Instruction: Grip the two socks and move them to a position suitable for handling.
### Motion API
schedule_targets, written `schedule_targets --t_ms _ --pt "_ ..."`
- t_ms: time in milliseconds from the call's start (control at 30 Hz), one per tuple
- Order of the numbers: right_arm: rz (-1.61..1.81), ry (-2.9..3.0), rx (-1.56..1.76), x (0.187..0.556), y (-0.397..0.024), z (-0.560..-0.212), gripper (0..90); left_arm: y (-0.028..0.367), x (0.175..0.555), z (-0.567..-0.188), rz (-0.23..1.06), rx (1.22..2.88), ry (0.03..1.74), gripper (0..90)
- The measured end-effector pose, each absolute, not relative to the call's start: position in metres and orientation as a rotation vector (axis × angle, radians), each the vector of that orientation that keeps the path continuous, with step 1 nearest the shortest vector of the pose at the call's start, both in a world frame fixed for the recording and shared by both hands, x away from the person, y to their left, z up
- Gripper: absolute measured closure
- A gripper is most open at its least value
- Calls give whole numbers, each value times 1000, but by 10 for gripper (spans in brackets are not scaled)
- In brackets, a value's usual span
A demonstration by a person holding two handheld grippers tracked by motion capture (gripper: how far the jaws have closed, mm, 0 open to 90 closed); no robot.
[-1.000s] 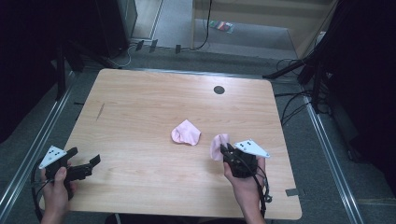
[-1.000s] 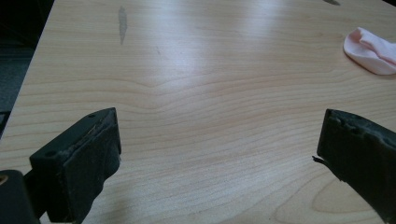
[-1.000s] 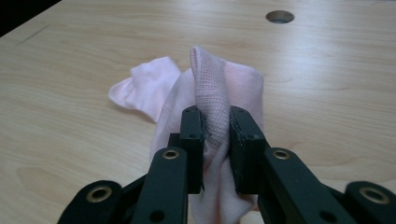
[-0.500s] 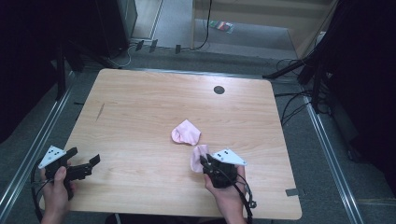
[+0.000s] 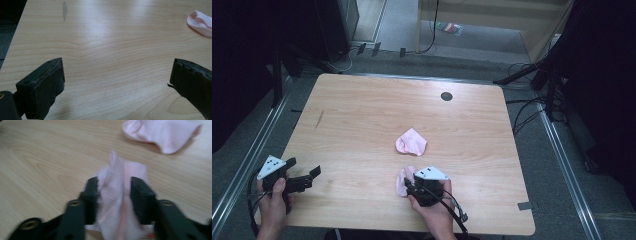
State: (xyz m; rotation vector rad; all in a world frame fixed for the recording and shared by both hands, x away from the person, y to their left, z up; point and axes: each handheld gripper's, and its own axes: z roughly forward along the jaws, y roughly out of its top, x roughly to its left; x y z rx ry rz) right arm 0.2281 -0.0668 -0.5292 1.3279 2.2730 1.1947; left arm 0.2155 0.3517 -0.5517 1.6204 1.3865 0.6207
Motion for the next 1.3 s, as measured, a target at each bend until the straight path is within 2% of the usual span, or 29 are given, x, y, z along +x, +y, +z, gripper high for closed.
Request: schedule_targets --t_ms 67,167,400,533,867,1200,1300 --pt "1227 2275 1362 230 -68 -529 424 351 216 -552 625 1636 1392 0" --pt "1298 2242 1369 229 -77 -520 400 349 217 -552 634 1648 1398 0" --pt "1349 2224 1340 221 -95 -505 475 339 217 -547 655 1697 1369 0" --pt "1329 2233 1322 217 -96 -506 518 319 217 -537 649 1708 1325 0" --pt "1297 2323 1247 210 -81 -519 579 254 215 -527 498 1788 1164 0" --pt "1209 2373 1152 205 -61 -537 648 215 208 -525 418 1827 1076 0" --pt "1139 2355 1110 203 -55 -544 730 208 207 -526 401 1846 1060 0"
